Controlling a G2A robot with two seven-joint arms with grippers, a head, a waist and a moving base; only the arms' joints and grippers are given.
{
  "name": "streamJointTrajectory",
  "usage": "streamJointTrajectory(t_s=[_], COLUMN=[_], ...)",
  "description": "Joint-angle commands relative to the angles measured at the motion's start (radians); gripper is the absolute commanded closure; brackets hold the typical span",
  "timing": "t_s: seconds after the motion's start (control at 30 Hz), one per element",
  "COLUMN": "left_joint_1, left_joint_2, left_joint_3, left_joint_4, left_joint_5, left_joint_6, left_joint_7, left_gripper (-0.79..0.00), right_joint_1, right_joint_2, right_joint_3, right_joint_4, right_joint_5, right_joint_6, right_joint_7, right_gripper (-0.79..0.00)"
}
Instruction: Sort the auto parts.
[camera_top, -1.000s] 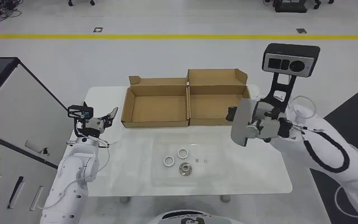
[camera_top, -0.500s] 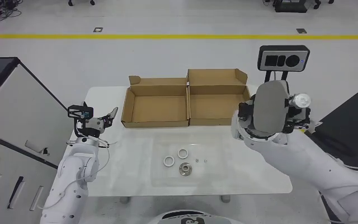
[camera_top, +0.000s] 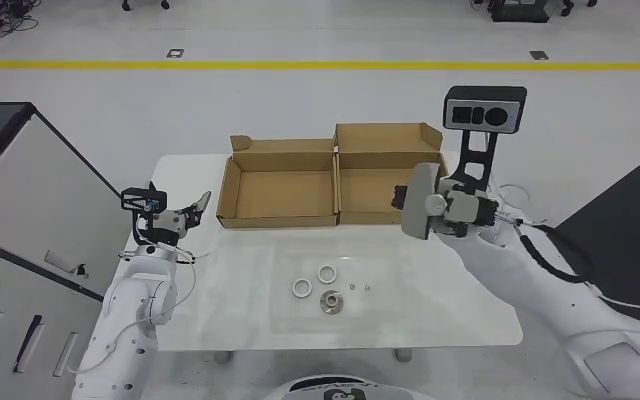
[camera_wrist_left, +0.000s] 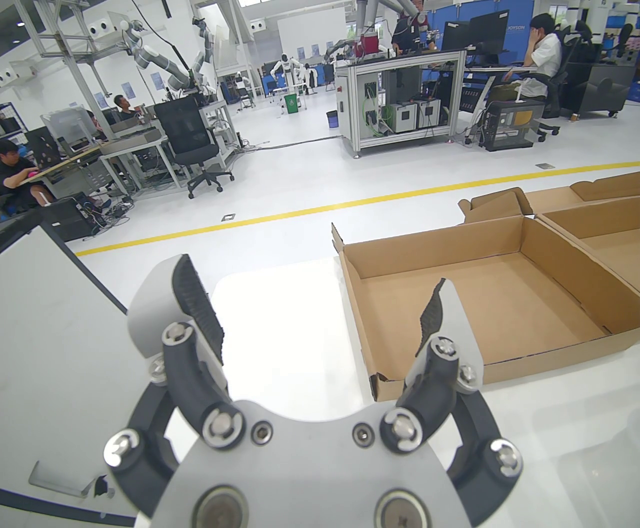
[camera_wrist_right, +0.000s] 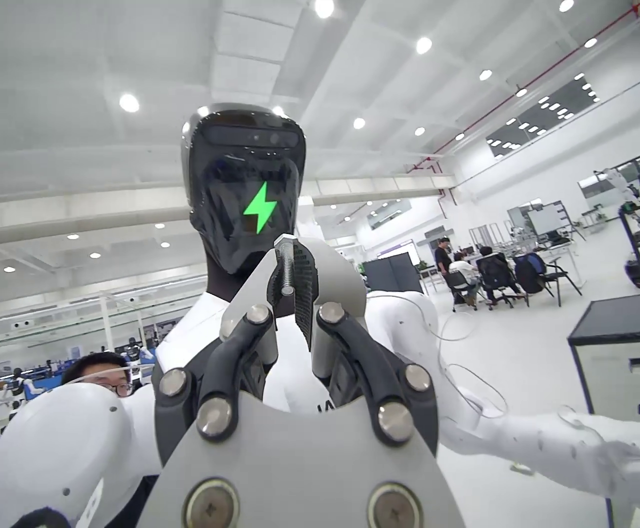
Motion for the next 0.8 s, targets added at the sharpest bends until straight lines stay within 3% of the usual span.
streamJointTrajectory(t_s=[0.0, 0.13, 0.53, 0.77], left_joint_1=[0.000, 0.000, 0.000, 0.000], left_joint_2=[0.000, 0.000, 0.000, 0.000], left_joint_3=[0.000, 0.000, 0.000, 0.000], left_joint_4=[0.000, 0.000, 0.000, 0.000], left_joint_5=[0.000, 0.000, 0.000, 0.000], left_joint_6=[0.000, 0.000, 0.000, 0.000], left_joint_7=[0.000, 0.000, 0.000, 0.000], left_gripper=[-0.785, -0.785, -0.785, -0.785], right_joint_1=[-0.012, -0.040, -0.110, -0.124], right_joint_2=[-0.002, -0.008, -0.050, -0.060], right_joint_3=[0.015, 0.042, 0.075, 0.142], right_joint_4=[-0.009, -0.032, -0.072, -0.037], right_joint_5=[-0.023, -0.014, 0.250, 0.106], right_joint_6=[0.015, 0.025, 0.016, 0.049], right_joint_7=[-0.017, -0.030, 0.062, 0.031], right_gripper=[0.000, 0.000, 0.000, 0.000])
